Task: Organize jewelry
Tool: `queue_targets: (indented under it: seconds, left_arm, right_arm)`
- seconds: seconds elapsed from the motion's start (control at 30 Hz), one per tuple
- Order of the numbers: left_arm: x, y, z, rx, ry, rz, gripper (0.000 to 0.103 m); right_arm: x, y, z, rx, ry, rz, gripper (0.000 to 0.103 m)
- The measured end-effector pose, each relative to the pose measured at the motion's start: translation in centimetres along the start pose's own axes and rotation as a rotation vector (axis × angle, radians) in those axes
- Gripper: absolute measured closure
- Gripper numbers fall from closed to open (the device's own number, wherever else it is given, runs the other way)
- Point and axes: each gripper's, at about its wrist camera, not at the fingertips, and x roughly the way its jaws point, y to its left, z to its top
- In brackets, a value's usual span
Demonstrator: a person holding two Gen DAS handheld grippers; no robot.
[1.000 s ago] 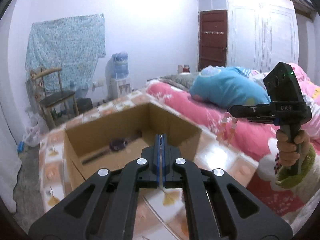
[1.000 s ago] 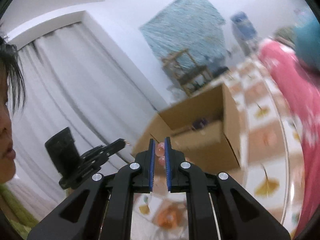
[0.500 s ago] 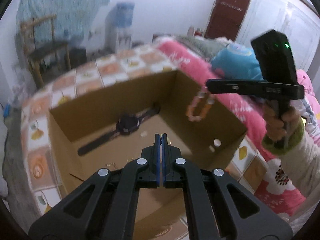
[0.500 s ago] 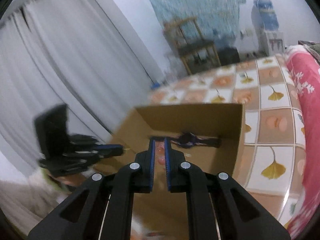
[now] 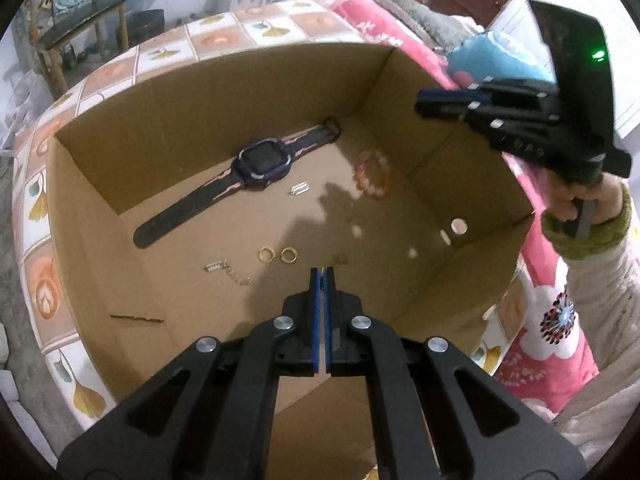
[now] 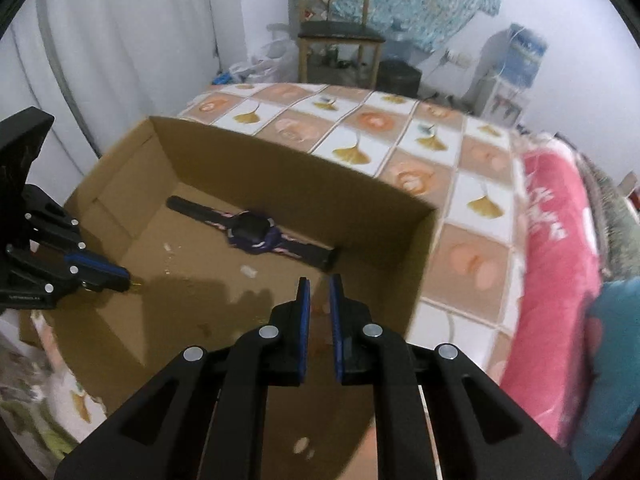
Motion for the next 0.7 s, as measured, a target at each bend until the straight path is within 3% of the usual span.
queue_targets:
  seconds: [0.17,0.3,0.43,0.63,0.7]
  left_arm:
    - [0.6,0.2,0.0,-0.005,0.044,0.011,0.102]
    - [0.9,0.3,-0.2,-0.007,0.093,0.057,0.095]
    - [-0.4,-0.2,-0.2,0.023,0.034,0.111,0.067]
    - [-4.2,-0.6,-0.7,0.022,-0.104,0.180,0.063]
    - [-6.3,-1.2,-1.7,0.039,-0.176,0.193,0.058]
  right_arm:
    - [-1.1,-0.9,-0.2,0.036,-0.033,-0.001,0.091]
    - [-2.2,-1.3,-0.8,0.051,-0.075,-0.004,0.072]
    - [-3.7,-1.8,-1.6,0.083,-0.111,0.017,0.065]
    - [-7.5,-2.7,-4.4,0.167,-0.228,0.087,0.063]
    - [-9.4,-2.8,-6.1,0.204,-0.289,0.104,0.057]
